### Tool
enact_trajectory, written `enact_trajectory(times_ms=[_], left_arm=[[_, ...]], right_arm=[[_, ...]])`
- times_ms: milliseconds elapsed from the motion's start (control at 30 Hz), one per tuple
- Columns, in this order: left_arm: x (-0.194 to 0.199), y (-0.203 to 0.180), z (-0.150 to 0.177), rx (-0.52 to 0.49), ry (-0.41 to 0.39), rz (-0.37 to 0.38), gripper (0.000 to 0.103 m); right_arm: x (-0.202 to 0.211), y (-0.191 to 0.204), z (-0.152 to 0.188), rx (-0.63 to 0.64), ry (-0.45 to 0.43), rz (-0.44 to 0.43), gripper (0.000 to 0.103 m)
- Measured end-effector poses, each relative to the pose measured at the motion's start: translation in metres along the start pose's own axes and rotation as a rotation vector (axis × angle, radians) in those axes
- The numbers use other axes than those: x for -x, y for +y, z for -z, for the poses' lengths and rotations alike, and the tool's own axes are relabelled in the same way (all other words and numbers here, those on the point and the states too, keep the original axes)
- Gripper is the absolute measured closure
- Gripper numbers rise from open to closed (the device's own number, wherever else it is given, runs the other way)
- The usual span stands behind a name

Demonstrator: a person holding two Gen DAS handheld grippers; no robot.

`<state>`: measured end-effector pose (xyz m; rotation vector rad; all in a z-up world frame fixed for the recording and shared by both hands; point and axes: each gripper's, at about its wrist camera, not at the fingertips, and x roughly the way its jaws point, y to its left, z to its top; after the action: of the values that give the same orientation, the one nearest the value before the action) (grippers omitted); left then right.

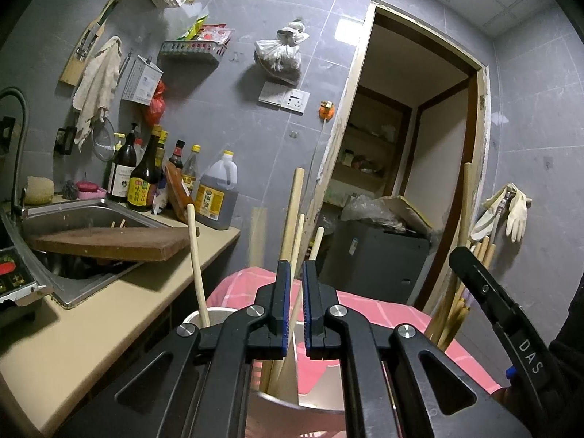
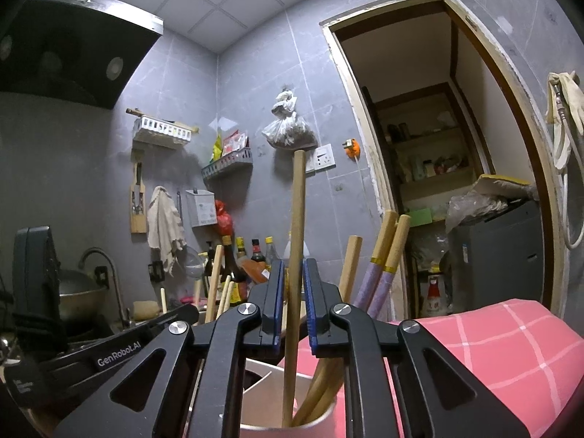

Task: Organize utensils
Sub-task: 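Lower both chopsticks into the caddy and open both grippers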

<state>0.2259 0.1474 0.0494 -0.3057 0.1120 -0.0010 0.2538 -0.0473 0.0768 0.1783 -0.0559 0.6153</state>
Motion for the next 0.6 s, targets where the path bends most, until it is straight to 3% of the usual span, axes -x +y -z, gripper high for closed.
enact_trajectory(times_ms=[100, 600], left_arm=[[0.002, 0.0, 0.0, 0.002, 0.004, 0.001, 0.098], [0.015, -0.004, -0.003, 0.015, 0.008, 0.02, 0.081]], right_arm=[[0.004, -0.001, 0.0, -0.001, -0.005, 0.005, 0.078], [0.018, -0.003, -0.005, 0.019, -0.024, 0.052, 0.076]])
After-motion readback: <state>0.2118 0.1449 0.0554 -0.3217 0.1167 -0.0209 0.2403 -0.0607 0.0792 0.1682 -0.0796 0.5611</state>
